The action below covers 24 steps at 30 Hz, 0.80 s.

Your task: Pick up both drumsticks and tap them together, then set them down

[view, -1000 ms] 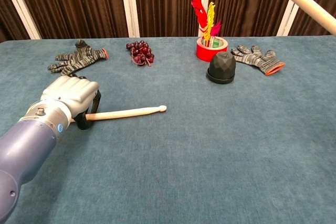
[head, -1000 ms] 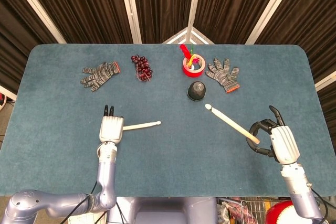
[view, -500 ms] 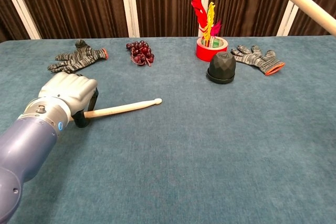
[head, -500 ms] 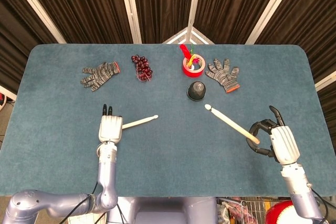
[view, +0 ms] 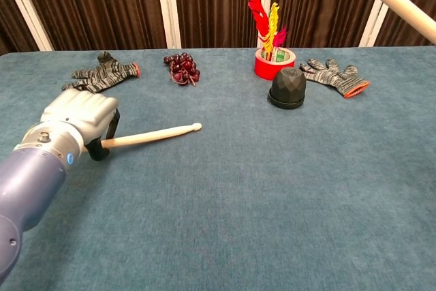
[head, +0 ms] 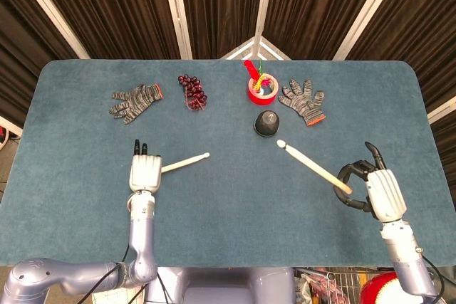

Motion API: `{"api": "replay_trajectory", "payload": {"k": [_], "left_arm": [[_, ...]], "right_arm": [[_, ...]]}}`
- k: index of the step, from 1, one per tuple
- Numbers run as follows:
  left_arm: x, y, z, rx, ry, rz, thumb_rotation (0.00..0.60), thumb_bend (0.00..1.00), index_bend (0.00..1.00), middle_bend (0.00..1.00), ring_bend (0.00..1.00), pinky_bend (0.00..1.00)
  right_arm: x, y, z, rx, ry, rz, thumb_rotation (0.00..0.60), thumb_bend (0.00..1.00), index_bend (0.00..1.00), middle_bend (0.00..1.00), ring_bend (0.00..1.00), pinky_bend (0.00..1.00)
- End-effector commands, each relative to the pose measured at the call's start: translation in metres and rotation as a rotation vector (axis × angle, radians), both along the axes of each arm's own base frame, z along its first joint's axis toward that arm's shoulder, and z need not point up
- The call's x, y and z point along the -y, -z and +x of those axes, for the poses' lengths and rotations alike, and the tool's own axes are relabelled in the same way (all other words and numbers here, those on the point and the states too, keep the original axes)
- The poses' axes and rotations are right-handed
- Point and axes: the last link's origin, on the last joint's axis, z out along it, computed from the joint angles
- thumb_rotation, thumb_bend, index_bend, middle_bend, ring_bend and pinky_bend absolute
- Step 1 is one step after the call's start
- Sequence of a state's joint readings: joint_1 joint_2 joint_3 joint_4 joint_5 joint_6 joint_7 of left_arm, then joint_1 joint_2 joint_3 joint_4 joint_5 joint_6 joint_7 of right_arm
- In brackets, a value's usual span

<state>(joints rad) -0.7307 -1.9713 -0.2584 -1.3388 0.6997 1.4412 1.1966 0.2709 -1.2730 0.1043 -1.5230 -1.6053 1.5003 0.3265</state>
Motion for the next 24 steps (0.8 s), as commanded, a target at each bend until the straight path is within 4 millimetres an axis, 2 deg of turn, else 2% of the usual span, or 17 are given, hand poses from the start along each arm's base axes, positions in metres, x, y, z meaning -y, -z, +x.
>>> {"api": "replay_trajectory", "payload": {"k": [1, 13, 24], "left_arm": [[-0.002, -0.007, -0.001, 0.031, 0.039, 0.028, 0.600, 0.53, 0.61, 0.61, 0.14, 0.00], [-0.006, -0.041, -0.010, 0.061, 0.140, 0.088, 0.600, 0.53, 0.61, 0.61, 0.14, 0.00], [-0.002, -0.093, -0.014, 0.085, 0.368, 0.136, 0.600, 0.53, 0.61, 0.61, 0.14, 0.00]], "right_arm": [[0.001, 0.000, 0.001, -0.001, 0.001, 0.000, 0.600, 0.42, 0.79, 0.65, 0.47, 0.02], [0.013, 0.003, 0.002, -0.016, 0.023, 0.006, 0.600, 0.42, 0.79, 0.65, 0.47, 0.01], [0.031, -0.009, 0.007, -0.045, 0.038, -0.010, 0.600, 0.42, 0.80, 0.66, 0.48, 0.02]]}}
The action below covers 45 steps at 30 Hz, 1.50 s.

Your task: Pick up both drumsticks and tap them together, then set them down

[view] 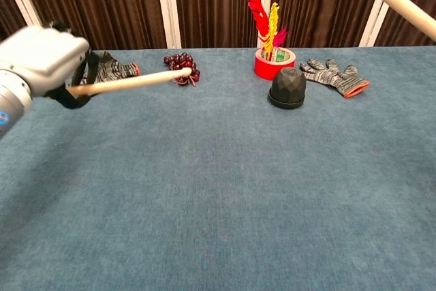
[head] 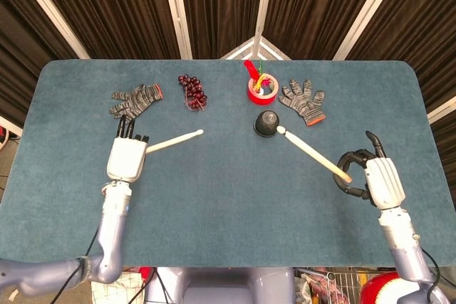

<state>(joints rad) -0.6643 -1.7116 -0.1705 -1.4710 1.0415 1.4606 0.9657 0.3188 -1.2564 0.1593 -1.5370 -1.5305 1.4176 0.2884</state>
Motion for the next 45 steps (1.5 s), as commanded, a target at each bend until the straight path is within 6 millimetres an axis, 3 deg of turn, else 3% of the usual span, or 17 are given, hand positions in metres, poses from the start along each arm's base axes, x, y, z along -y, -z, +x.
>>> {"api": "replay_trajectory", "payload": {"k": [1, 8, 14, 23, 30, 39, 45], "left_arm": [[0.006, -0.023, -0.004, 0.041, 0.082, 0.015, 0.600, 0.53, 0.61, 0.61, 0.14, 0.00], [0.005, -0.053, -0.011, 0.120, 0.216, 0.036, 0.600, 0.53, 0.61, 0.61, 0.14, 0.00], [0.002, -0.054, -0.011, 0.229, 0.303, 0.030, 0.600, 0.53, 0.61, 0.61, 0.14, 0.00], [-0.003, -0.031, 0.018, 0.402, 0.444, -0.005, 0.600, 0.52, 0.61, 0.61, 0.14, 0.00], [-0.013, -0.011, 0.040, 0.524, 0.436, -0.034, 0.600, 0.52, 0.61, 0.61, 0.14, 0.00], [-0.020, 0.015, 0.057, 0.662, 0.440, -0.041, 0.600, 0.51, 0.61, 0.61, 0.14, 0.00], [-0.019, 0.027, 0.071, 0.731, 0.471, -0.053, 0.600, 0.51, 0.61, 0.61, 0.14, 0.00]], "right_arm": [[0.008, -0.004, 0.002, -0.022, 0.010, -0.001, 0.600, 0.42, 0.80, 0.66, 0.48, 0.02], [0.028, -0.013, 0.008, -0.035, 0.055, 0.013, 0.600, 0.42, 0.80, 0.66, 0.48, 0.02], [0.049, -0.014, 0.018, -0.059, 0.087, 0.054, 0.600, 0.42, 0.80, 0.66, 0.48, 0.02], [0.082, -0.002, 0.051, -0.011, 0.097, 0.137, 0.600, 0.43, 0.81, 0.66, 0.49, 0.02], [0.098, -0.001, 0.077, 0.052, 0.082, 0.166, 0.600, 0.43, 0.81, 0.66, 0.49, 0.02], [0.094, -0.005, 0.108, 0.099, 0.030, 0.194, 0.600, 0.43, 0.81, 0.66, 0.49, 0.02], [0.087, -0.003, 0.118, 0.101, 0.007, 0.218, 0.600, 0.43, 0.81, 0.66, 0.49, 0.02]]}}
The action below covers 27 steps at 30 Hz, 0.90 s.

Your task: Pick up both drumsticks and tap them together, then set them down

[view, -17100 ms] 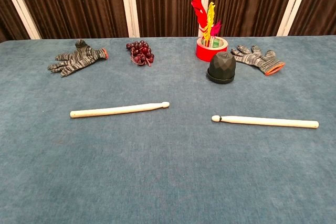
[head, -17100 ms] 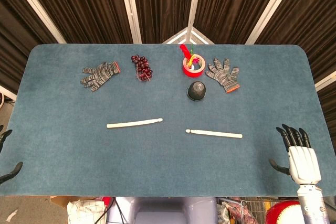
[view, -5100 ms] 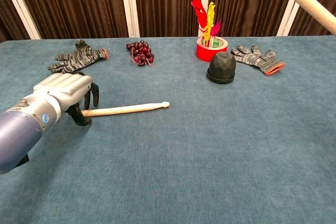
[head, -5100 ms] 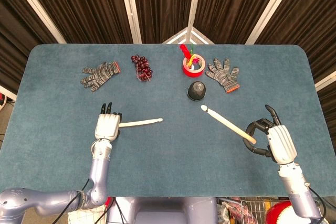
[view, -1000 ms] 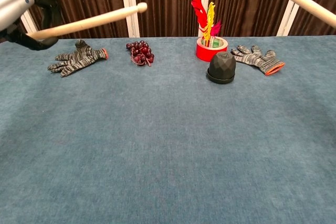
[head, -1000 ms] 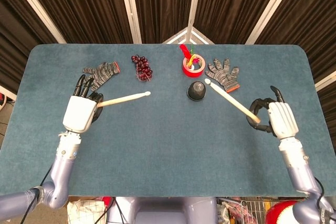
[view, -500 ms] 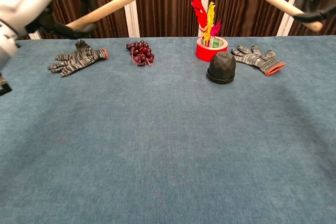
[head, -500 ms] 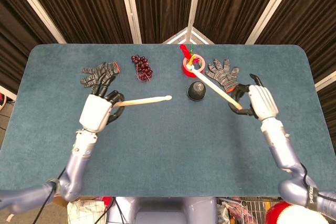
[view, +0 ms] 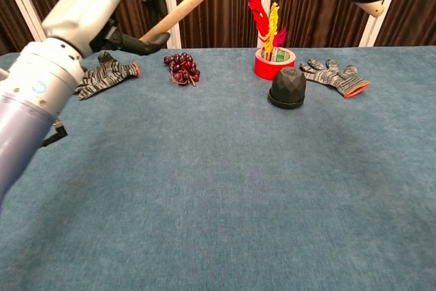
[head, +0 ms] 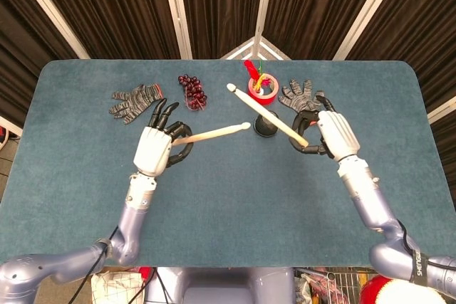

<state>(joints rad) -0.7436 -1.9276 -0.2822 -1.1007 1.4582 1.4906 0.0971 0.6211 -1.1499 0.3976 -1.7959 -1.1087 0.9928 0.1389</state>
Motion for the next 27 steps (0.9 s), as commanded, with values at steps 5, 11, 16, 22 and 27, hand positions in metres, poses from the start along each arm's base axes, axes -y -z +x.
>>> {"api": "replay_trajectory", "payload": {"k": [5, 11, 16, 22, 27], "left_arm": [[0.002, 0.010, 0.021, 0.029, 0.044, 0.007, 0.600, 0.51, 0.61, 0.61, 0.14, 0.00], [0.005, 0.017, 0.034, 0.049, 0.061, -0.007, 0.600, 0.50, 0.61, 0.61, 0.14, 0.00], [0.008, 0.027, 0.039, 0.084, 0.062, -0.020, 0.600, 0.50, 0.61, 0.61, 0.14, 0.00], [0.011, 0.035, 0.041, 0.148, 0.073, -0.031, 0.600, 0.50, 0.61, 0.61, 0.14, 0.00], [0.012, 0.038, 0.044, 0.186, 0.084, -0.024, 0.600, 0.50, 0.61, 0.61, 0.14, 0.00]], "right_arm": [[-0.007, 0.006, 0.005, -0.007, -0.018, 0.022, 0.600, 0.43, 0.82, 0.66, 0.49, 0.02], [-0.014, 0.008, 0.008, 0.006, -0.034, 0.037, 0.600, 0.43, 0.82, 0.67, 0.49, 0.02], [-0.018, 0.009, 0.015, 0.055, -0.044, 0.054, 0.600, 0.43, 0.82, 0.67, 0.50, 0.02], [-0.023, 0.009, 0.019, 0.106, -0.055, 0.089, 0.600, 0.43, 0.82, 0.67, 0.50, 0.02], [-0.027, 0.012, 0.017, 0.143, -0.059, 0.117, 0.600, 0.43, 0.83, 0.67, 0.50, 0.02]]}}
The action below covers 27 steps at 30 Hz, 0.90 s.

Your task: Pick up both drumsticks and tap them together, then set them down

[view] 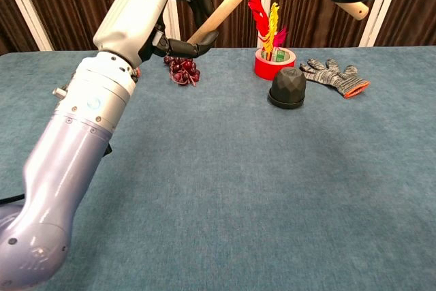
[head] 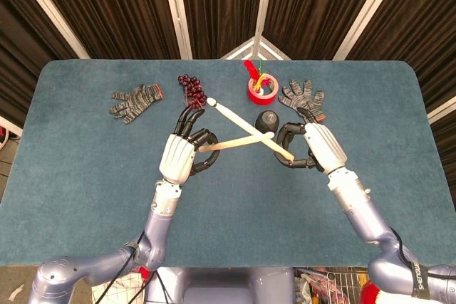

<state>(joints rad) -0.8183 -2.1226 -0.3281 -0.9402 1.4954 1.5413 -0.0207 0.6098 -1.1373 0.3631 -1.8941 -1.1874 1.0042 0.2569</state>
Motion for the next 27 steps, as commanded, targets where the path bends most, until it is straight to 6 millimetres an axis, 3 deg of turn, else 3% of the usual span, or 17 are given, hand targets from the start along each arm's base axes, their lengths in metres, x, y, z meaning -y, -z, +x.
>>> {"api": "replay_trajectory", "payload": {"k": [1, 27], "left_arm": [[0.0010, 0.0015, 0.0030, 0.034, 0.009, 0.003, 0.600, 0.50, 0.61, 0.61, 0.14, 0.00], [0.0011, 0.0054, 0.0059, 0.074, 0.024, 0.004, 0.600, 0.50, 0.62, 0.62, 0.14, 0.00]], "right_arm": [[-0.0023, 0.0016, -0.0014, 0.026, -0.001, 0.022, 0.600, 0.43, 0.83, 0.67, 0.50, 0.02], [-0.0089, 0.0007, -0.0014, 0.069, -0.056, 0.078, 0.600, 0.43, 0.83, 0.67, 0.50, 0.02]]}}
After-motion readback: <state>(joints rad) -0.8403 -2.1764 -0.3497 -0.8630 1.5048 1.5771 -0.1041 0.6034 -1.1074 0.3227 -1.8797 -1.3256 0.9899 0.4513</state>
